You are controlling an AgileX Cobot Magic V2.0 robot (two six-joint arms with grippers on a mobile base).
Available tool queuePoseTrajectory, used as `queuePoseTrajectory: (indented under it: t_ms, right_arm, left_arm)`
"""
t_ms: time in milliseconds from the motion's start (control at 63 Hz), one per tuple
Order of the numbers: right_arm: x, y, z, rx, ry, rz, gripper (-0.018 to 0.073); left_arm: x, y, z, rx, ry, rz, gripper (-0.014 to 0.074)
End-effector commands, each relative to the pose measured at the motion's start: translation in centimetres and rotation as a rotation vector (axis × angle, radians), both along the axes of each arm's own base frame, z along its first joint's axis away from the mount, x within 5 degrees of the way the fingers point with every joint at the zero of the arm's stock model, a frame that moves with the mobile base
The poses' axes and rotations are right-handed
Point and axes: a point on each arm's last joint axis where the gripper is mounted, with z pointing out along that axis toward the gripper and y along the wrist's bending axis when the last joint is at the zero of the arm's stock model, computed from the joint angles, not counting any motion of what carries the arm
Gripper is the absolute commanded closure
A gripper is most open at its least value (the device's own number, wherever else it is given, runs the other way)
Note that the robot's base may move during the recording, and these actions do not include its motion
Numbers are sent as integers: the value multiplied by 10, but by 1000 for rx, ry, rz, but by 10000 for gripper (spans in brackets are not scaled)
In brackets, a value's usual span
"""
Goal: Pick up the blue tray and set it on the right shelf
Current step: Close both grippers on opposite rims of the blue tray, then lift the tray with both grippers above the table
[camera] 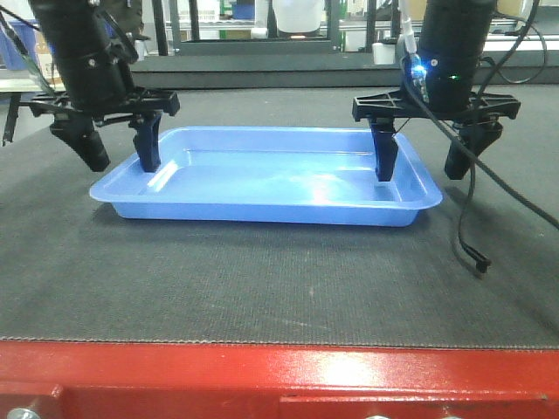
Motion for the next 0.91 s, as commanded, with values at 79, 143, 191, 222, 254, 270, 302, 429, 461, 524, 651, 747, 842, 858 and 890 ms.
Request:
queuePoseTrajectory:
  t_ms: [79, 143, 191, 222, 254, 270, 302, 429, 461, 524, 651, 747, 842, 858, 890]
  right_arm:
    - [2, -1, 34, 22, -121, -1, -52]
    - [3, 0, 31, 21, -114, 0, -52]
    - [3, 0, 30, 20, -111, 0, -52]
    - [3, 1, 28, 21, -106, 2, -44]
    - [3, 2, 28, 21, -106, 3, -22]
    - [3, 2, 28, 21, -106, 3, -9]
    - [3, 3, 28, 22, -106, 5, 36]
    - [1, 7, 28, 23, -104, 15, 279]
    - [1, 8, 28, 23, -104, 16, 344]
    - [0, 9, 28, 22, -99, 19, 487]
    - [-2, 8, 31, 19, -90, 18, 496]
    - [-6, 7, 43, 24, -109, 18, 503]
    - [-13, 5, 65, 36, -150, 18, 503]
    - [-14, 4, 69, 37, -155, 18, 503]
    - [-18, 3, 79, 40, -171, 18, 503]
  left_arm:
    - [-1, -3, 33, -54, -97, 14, 250]
    - [-1, -3, 31, -54, -90, 19, 250]
    - [0, -3, 30, -56, -84, 26, 250]
    - [-1, -4, 30, -59, -81, 27, 250]
    - [-1, -4, 30, -61, -80, 27, 251]
    - [-1, -4, 30, -62, -82, 27, 253]
    - [0, -4, 30, -63, -84, 27, 262]
    - [-1, -4, 30, -65, -81, 28, 401]
    - [-1, -4, 30, -65, -81, 28, 445]
    - [-1, -4, 30, -65, -81, 28, 556]
    - [-1, -4, 31, -65, -78, 27, 632]
    - [-4, -3, 39, -58, -66, 24, 638]
    - [-7, -2, 60, -55, -82, 20, 638]
    - [-9, -1, 65, -56, -87, 19, 638]
    - [-12, 0, 74, -50, -92, 18, 638]
